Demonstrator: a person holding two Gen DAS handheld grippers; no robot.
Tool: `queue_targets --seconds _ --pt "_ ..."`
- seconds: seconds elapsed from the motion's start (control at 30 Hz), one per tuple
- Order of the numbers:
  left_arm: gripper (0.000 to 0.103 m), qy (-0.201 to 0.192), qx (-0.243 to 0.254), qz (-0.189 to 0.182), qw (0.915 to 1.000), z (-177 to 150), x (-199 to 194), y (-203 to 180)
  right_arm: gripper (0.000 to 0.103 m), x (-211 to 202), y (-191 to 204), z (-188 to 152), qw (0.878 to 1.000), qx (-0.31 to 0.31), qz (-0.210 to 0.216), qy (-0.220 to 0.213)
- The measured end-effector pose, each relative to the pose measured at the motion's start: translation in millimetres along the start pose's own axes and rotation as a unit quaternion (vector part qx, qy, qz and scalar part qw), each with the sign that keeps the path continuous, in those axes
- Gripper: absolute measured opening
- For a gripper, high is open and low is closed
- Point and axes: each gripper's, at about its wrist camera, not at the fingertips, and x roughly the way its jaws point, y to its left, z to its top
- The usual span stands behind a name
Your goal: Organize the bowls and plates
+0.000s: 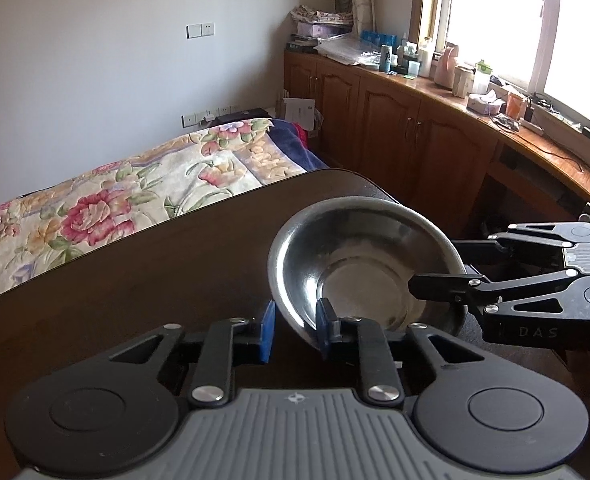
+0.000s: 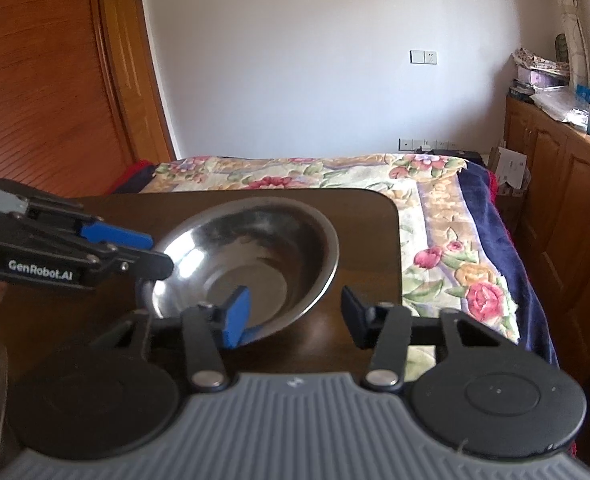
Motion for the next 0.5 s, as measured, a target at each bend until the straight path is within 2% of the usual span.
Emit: queue_targets --seconds 0.07,0.13,0.5 --pt "0.051 -0.001 -0.004 -0.003 1.0 -1 -1 0 0.045 0 -1 0 1.0 0.003 0.003 0.001" --pt "0.051 -0.002 -0.005 -0.003 1.0 -2 -3 0 0.034 1 -1 0 1.0 0.005 0.008 0.003" --pt "0.051 -0.037 0.005 -0.012 0.9992 -10 -33 -7 0.022 -9 -1 -3 1.0 0.027 -0.008 -0.012"
